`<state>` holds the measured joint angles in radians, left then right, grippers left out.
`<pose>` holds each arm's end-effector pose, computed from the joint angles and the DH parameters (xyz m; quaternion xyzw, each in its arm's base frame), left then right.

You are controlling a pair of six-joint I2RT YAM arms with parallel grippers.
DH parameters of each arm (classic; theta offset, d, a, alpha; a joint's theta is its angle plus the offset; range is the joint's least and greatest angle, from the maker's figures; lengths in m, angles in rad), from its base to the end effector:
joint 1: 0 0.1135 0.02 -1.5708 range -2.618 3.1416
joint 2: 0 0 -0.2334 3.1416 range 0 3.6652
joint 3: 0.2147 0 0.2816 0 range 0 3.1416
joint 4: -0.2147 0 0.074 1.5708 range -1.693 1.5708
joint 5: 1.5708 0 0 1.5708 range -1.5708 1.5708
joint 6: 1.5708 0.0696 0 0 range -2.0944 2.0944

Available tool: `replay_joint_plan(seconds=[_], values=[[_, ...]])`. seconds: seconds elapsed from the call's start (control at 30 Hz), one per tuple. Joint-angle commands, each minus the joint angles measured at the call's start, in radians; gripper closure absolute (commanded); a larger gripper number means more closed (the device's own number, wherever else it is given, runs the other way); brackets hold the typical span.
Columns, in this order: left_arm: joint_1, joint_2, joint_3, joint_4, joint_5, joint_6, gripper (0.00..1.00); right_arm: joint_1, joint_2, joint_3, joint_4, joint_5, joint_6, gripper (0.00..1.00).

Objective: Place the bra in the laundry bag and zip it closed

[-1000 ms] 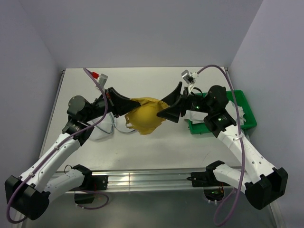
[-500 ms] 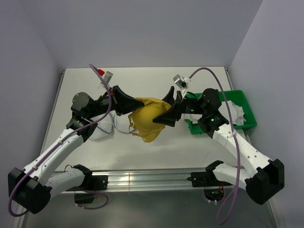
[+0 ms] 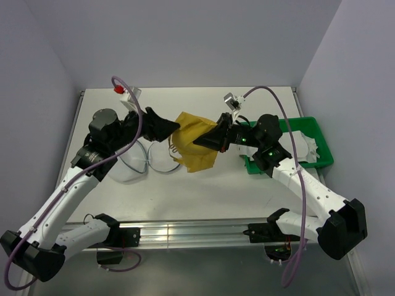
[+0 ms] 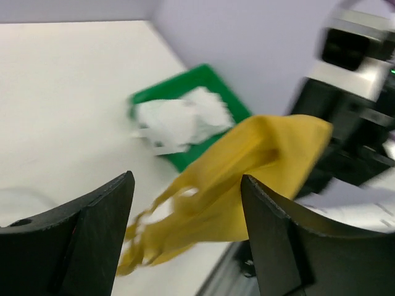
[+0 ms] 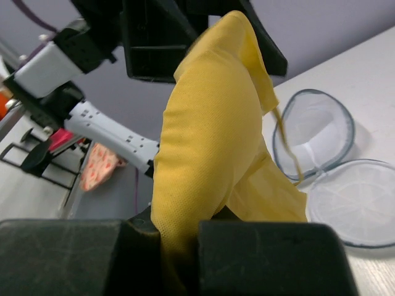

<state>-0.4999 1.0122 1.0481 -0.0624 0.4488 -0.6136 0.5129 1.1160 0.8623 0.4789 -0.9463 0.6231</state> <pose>0.2539 -0.1731 0.3776 0.1153 0.7061 -0.4948 0.4932 0.2430 0.2016 0.3378 -0.3253 0.5735 0.6139 0.4341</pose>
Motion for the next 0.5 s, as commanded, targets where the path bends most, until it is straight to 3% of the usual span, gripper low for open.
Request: replay_joint_plan(seconds=[0.0,0.13,0.23,0.37,0.47], values=[[0.047,-0.014,0.078,-0.261,-0.293,0.115,0.24,0.007,-0.025,-0.019,0.026,0.139,-0.019,1.0],[0.118,0.028,0.142,-0.467,-0.63,0.136,0.28,0.007,-0.09,-0.051,-0.045,0.245,-0.081,1.0],[0.172,0.077,0.129,-0.569,-0.799,0.152,0.29,0.006,-0.104,-0.057,-0.121,0.29,-0.121,1.0],[0.198,0.143,0.069,-0.603,-0.95,0.161,0.33,0.006,-0.125,-0.092,-0.108,0.342,-0.131,1.0],[0.204,0.224,0.046,-0.629,-0.97,0.158,0.39,0.004,-0.148,-0.097,-0.112,0.354,-0.135,1.0]])
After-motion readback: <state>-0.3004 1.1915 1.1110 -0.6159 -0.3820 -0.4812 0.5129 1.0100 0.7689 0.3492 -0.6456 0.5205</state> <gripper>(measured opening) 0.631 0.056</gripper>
